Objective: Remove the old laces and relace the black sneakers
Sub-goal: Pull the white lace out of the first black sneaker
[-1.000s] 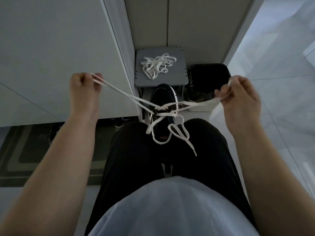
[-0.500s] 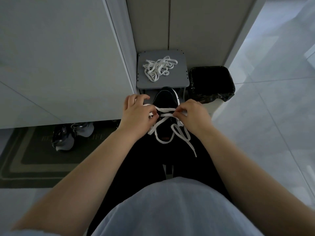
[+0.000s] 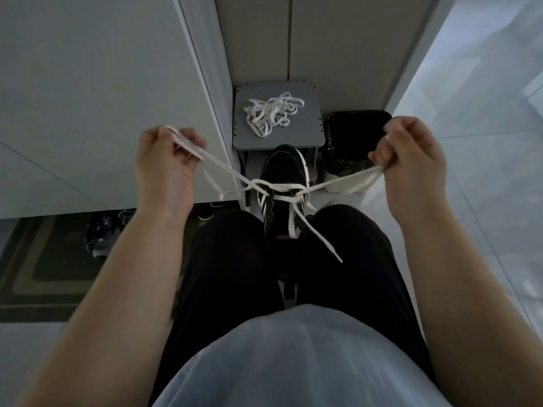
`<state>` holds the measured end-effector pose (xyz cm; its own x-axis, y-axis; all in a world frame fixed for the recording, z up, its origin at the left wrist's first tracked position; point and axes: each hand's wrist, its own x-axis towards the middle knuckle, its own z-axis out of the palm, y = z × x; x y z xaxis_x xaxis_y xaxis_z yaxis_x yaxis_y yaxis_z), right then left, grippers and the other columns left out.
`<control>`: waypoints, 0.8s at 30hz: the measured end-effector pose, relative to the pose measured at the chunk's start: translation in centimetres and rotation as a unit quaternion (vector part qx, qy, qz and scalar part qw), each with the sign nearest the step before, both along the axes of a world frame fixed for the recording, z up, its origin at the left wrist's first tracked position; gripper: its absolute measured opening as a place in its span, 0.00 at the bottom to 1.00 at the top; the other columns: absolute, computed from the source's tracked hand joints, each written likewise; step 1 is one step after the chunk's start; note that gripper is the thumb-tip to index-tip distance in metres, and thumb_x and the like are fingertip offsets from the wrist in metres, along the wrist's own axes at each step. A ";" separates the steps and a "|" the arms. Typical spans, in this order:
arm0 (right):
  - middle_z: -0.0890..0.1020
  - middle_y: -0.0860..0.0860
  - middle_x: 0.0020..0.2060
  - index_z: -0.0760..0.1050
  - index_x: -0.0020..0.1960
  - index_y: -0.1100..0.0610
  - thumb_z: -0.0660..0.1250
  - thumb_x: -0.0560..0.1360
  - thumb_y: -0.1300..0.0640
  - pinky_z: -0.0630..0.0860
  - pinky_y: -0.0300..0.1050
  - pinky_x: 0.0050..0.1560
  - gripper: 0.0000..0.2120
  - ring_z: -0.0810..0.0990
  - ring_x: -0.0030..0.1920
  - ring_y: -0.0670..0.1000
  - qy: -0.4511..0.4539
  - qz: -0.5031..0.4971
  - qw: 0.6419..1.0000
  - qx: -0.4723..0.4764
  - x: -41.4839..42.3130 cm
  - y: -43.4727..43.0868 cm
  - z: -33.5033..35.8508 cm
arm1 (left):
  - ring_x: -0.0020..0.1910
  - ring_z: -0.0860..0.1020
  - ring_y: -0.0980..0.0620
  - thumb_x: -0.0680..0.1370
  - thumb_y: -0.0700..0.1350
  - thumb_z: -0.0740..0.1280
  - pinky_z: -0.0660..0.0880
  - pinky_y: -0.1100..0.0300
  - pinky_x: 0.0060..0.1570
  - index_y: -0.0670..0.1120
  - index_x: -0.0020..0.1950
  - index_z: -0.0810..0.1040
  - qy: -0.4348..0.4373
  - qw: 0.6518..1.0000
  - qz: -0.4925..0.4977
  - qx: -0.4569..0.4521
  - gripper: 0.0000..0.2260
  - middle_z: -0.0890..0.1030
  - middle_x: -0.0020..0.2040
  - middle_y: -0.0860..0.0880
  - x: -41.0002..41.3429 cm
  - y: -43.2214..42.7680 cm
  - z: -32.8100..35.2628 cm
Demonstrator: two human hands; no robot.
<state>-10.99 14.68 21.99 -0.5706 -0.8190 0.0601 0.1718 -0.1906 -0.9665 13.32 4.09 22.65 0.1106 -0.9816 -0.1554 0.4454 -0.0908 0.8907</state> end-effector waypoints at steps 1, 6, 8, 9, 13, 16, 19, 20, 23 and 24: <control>0.73 0.42 0.26 0.74 0.39 0.51 0.62 0.77 0.62 0.70 0.35 0.39 0.10 0.70 0.30 0.43 0.090 0.005 0.995 0.046 0.2 -0.2 -0.3 | 0.30 0.76 0.54 0.81 0.37 0.53 0.77 0.60 0.40 0.45 0.43 0.68 -0.007 1.000 0.006 -0.005 0.09 0.77 0.31 0.49 0.0 0.2 0.5; 0.78 0.41 0.37 0.80 0.48 0.52 0.66 0.76 0.53 0.65 0.29 0.33 0.05 0.74 0.35 0.39 0.425 0.176 0.848 0.262 3.2 -1.5 -4.1 | 0.34 0.70 0.58 0.79 0.43 0.60 0.69 0.67 0.34 0.48 0.49 0.68 -0.434 0.876 -0.178 -0.114 0.01 0.71 0.38 0.52 -2.3 2.0 -2.1; 0.79 0.48 0.46 0.79 0.51 0.52 0.66 0.76 0.51 0.66 0.34 0.36 0.08 0.75 0.42 0.44 0.463 0.166 0.817 0.301 4.0 -1.8 -5.6 | 0.45 0.71 0.55 0.78 0.48 0.63 0.67 0.63 0.46 0.48 0.49 0.73 -0.573 0.756 -0.274 -0.159 0.04 0.71 0.45 0.50 -2.7 2.3 -4.7; 0.80 0.49 0.47 0.79 0.51 0.53 0.65 0.76 0.50 0.67 0.37 0.37 0.08 0.75 0.43 0.45 0.464 0.156 0.814 0.313 4.2 -1.8 -6.0 | 0.50 0.69 0.53 0.78 0.50 0.63 0.64 0.62 0.49 0.48 0.51 0.75 -0.629 0.701 -0.296 -0.160 0.07 0.70 0.48 0.50 -2.7 2.4 -5.8; 0.79 0.49 0.39 0.77 0.42 0.53 0.65 0.77 0.55 0.68 0.28 0.34 0.06 0.75 0.36 0.41 0.347 0.104 0.892 0.269 4.3 -1.3 -5.0 | 0.57 0.66 0.47 0.77 0.52 0.64 0.60 0.62 0.53 0.46 0.50 0.80 -0.691 0.648 -0.294 -0.127 0.11 0.71 0.53 0.47 -2.6 1.9 -7.3; 0.82 0.49 0.37 0.77 0.37 0.53 0.61 0.78 0.62 0.76 0.34 0.37 0.13 0.79 0.35 0.43 -0.011 0.081 0.992 0.095 3.6 0.1 -1.2 | 0.54 0.72 0.47 0.78 0.47 0.63 0.64 0.63 0.52 0.48 0.43 0.77 -0.613 0.739 -0.224 -0.167 0.07 0.75 0.50 0.47 -2.0 1.0 -5.1; 0.82 0.51 0.36 0.70 0.39 0.58 0.54 0.77 0.58 0.78 0.44 0.44 0.10 0.80 0.38 0.50 -0.213 0.152 0.962 -0.077 2.3 2.0 2.7 | 0.43 0.75 0.62 0.80 0.42 0.58 0.69 0.74 0.45 0.48 0.43 0.73 -0.428 0.869 -0.151 -0.199 0.08 0.77 0.46 0.55 -1.8 1.8 -0.3; 0.78 0.50 0.30 0.67 0.38 0.56 0.53 0.77 0.58 0.77 0.43 0.43 0.10 0.77 0.32 0.49 -0.236 0.160 0.952 -0.107 2.0 2.4 3.8 | 0.42 0.76 0.62 0.81 0.42 0.57 0.71 0.73 0.46 0.49 0.42 0.72 -0.368 0.892 -0.151 -0.212 0.09 0.79 0.45 0.56 -1.8 2.2 1.1; 0.64 0.47 0.23 0.61 0.33 0.54 0.52 0.73 0.59 0.71 0.39 0.34 0.10 0.60 0.25 0.47 -0.215 0.122 0.965 -0.089 1.7 2.5 4.6 | 0.44 0.80 0.52 0.81 0.42 0.55 0.77 0.57 0.51 0.48 0.40 0.71 -0.214 0.933 -0.190 -0.218 0.10 0.82 0.41 0.53 -2.4 3.3 3.4; 0.62 0.47 0.22 0.61 0.32 0.53 0.53 0.72 0.60 0.69 0.39 0.33 0.10 0.58 0.25 0.47 -0.198 0.113 0.972 -0.051 1.8 2.2 3.9 | 0.43 0.80 0.51 0.80 0.42 0.55 0.77 0.56 0.50 0.47 0.40 0.70 -0.175 0.941 -0.197 -0.214 0.10 0.81 0.39 0.52 -2.7 3.6 3.7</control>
<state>-9.19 16.89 25.94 -0.3726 -0.9271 -0.0398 0.5756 -0.1973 -0.7936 10.61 7.73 26.31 -0.3038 -0.9216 0.2414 0.1256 0.2124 0.9691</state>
